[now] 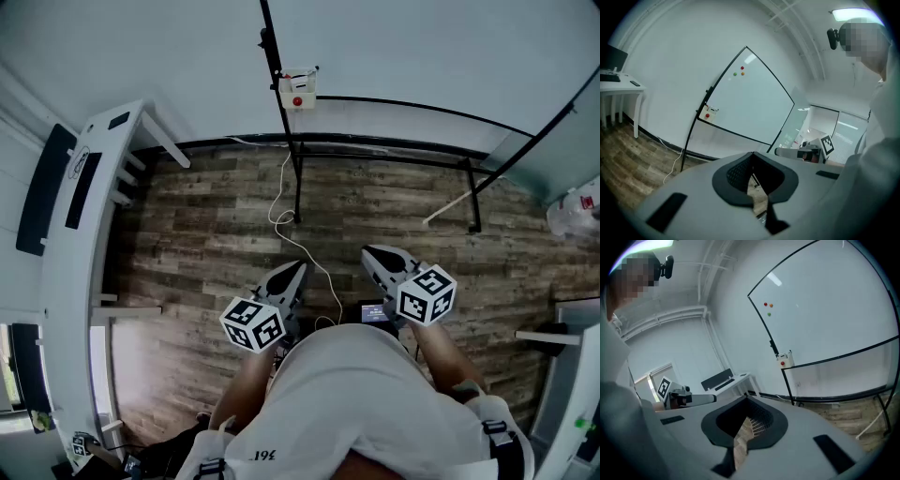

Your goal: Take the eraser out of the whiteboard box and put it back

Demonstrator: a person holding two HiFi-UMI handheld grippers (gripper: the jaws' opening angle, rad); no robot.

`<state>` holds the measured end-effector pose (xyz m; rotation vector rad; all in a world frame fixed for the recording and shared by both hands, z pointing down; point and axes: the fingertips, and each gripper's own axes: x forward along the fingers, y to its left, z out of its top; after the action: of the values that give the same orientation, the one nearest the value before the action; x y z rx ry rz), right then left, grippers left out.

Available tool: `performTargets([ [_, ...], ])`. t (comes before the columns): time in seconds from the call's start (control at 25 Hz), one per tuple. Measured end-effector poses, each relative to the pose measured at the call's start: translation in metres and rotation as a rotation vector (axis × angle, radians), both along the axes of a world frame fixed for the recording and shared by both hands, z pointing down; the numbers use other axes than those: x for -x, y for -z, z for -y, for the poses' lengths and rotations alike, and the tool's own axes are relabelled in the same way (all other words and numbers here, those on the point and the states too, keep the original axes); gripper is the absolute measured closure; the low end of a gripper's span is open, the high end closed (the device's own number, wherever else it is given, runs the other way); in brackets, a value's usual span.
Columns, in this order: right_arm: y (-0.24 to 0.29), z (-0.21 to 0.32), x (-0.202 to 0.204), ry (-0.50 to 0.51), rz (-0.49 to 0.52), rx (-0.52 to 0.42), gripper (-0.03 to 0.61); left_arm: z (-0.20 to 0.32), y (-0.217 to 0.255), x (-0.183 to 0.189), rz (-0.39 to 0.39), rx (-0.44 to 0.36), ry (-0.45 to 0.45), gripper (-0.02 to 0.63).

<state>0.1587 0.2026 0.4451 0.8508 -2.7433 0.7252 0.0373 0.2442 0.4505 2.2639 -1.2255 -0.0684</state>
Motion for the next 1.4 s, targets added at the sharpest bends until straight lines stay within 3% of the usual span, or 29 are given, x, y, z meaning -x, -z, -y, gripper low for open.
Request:
performTargets([
  [0.64,0.003,0.011,-0.002,-0.031,0.036,-0.016,0.549,0.005,-0.004,0.0,0.001,0.009,0.002,0.606],
  [0.84,0.002,0.013,-0.006,-0.022,0.055,-0.01,0.48,0.009,-0.004,-0.004,0.002,0.014,0.003,0.606],
  [1.04,0.003,0.015,-0.012,-0.014,0.09,-0.001,0.477,0.013,-0.008,-0.011,0.002,0.02,0.008,0.606],
  [1.4,-0.001,0.031,-0.033,0.021,0.058,-0.01,0.477,0.027,-0.006,-0.03,0.031,0.018,0.041,0.606],
])
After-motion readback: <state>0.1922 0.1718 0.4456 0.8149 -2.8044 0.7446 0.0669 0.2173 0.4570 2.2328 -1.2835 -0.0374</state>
